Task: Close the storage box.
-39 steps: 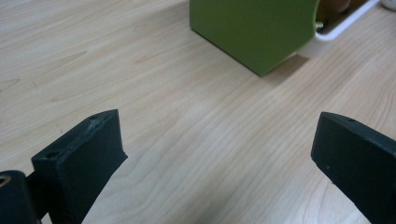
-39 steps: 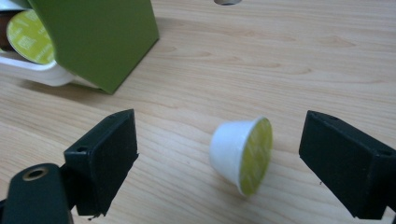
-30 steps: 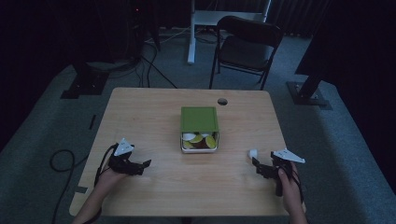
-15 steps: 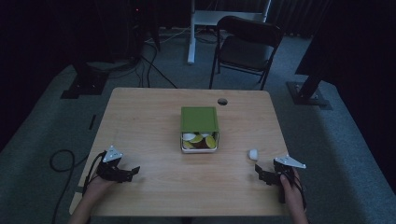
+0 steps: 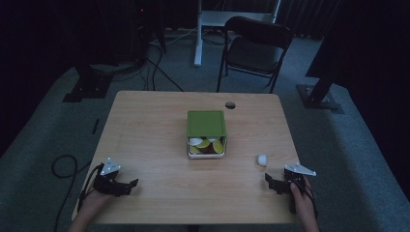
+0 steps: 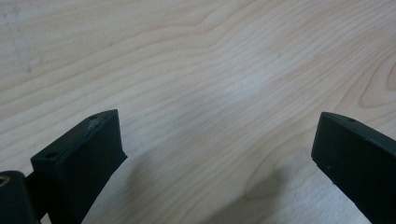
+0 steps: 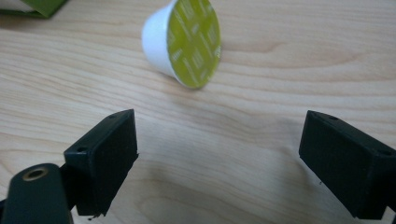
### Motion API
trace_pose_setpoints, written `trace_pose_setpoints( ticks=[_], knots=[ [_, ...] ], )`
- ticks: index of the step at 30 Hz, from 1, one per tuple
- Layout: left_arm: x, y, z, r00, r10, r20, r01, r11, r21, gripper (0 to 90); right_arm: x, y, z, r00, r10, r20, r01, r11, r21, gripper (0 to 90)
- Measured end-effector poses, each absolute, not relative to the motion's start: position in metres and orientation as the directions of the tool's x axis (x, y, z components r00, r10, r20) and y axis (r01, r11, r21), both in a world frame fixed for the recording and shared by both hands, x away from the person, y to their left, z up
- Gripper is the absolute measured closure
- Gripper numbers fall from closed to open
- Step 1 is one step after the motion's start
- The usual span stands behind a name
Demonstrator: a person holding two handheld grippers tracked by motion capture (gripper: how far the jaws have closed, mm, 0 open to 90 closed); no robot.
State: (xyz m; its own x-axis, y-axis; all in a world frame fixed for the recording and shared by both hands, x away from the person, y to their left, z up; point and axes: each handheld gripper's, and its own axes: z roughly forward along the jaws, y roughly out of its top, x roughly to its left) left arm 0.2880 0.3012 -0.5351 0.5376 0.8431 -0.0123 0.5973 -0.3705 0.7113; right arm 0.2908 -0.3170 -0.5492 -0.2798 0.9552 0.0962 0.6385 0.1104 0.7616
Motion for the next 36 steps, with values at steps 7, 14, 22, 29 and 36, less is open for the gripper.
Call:
trace_pose_setpoints(
  ticks=[7,14,22,29,36],
  knots=[
    [0.279,0.306,-0.537,0.521,0.854,0.006,0.617,-0.381,0.689,2.2,0.292,-0.318,-0.550,-0.265,0.960,0.095,0.667,0.111,0.737,11.1],
    [0.272,0.315,-0.541,0.472,0.881,0.018,0.654,-0.364,0.664,2.2,0.293,-0.316,-0.551,-0.267,0.961,0.065,0.667,0.136,0.733,11.1],
    [0.266,0.320,-0.544,0.425,0.905,0.023,0.665,-0.329,0.670,2.2,0.293,-0.311,-0.551,-0.272,0.962,0.015,0.669,0.178,0.722,11.1],
    [0.265,0.319,-0.545,0.355,0.935,0.015,0.686,-0.272,0.674,2.1,0.293,-0.311,-0.551,-0.272,0.962,0.014,0.668,0.178,0.722,11.1],
    [0.264,0.315,-0.547,0.251,0.968,0.013,0.700,-0.191,0.689,2.0,0.293,-0.311,-0.551,-0.272,0.962,0.015,0.668,0.178,0.723,11.1]
  ],
)
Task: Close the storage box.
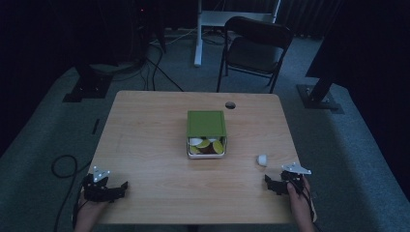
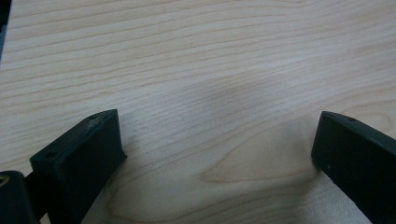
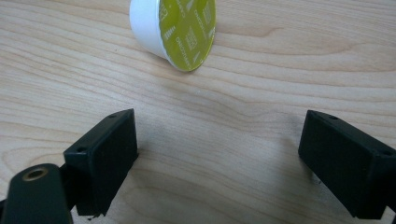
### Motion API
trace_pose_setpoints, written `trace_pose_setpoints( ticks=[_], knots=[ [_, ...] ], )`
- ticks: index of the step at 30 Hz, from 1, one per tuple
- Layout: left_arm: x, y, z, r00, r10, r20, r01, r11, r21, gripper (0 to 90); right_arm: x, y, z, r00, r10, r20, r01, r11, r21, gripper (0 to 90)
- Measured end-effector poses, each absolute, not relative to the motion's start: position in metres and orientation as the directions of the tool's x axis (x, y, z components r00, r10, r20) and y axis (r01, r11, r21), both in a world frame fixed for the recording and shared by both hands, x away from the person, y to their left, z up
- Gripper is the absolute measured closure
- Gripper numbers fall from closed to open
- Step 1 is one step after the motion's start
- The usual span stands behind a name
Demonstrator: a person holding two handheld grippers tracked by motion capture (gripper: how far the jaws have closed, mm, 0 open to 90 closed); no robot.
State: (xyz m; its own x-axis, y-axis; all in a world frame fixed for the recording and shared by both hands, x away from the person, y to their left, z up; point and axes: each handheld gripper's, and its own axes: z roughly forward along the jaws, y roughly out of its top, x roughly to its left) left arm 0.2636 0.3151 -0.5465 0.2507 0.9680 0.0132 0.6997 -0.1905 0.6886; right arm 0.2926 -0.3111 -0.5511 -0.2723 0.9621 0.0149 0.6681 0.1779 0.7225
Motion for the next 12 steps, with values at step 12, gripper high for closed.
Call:
trace_pose_setpoints(
  ticks=[12],
  knots=[
    [0.2643,0.3135,-0.5464,0.232,0.973,0.014,0.704,-0.178,0.687,1.9,0.2926,-0.3111,-0.5511,-0.272,0.962,0.015,0.668,0.178,0.722,11.1]
  ],
)
